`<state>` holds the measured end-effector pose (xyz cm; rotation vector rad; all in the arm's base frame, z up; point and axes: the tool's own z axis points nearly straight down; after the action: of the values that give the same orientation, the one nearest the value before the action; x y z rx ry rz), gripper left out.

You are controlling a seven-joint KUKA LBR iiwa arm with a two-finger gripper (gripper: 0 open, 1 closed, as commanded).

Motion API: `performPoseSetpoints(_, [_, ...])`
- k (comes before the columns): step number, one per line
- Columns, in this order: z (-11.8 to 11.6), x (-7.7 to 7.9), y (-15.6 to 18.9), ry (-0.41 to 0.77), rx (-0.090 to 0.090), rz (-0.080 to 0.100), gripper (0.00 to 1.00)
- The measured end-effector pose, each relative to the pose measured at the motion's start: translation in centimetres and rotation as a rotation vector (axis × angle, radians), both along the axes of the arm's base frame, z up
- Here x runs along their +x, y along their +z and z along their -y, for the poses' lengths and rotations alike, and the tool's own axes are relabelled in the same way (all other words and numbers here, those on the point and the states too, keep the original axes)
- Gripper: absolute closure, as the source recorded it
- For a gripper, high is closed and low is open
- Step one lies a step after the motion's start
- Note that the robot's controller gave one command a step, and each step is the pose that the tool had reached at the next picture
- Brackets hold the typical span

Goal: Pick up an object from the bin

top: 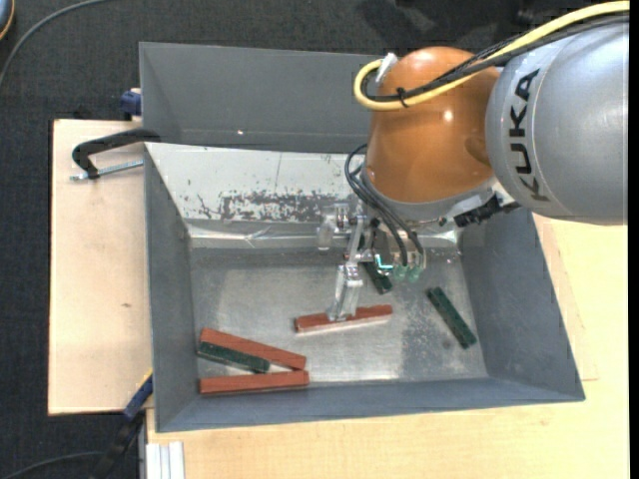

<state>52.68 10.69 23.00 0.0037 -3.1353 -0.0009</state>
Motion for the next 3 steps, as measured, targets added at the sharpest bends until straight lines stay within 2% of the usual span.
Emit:
performPoseSetpoints(1, [0.6,-3.2,-13.0,0.043,-0.001,-0.003,0.00])
performPoseSetpoints(2, [4.5,0.0,-16.1,0.008,-0.001,0.010,0.00])
performPoseSetpoints(3, [4.2,-0.1,-15.9,0.012,0.001,0.010,1.00])
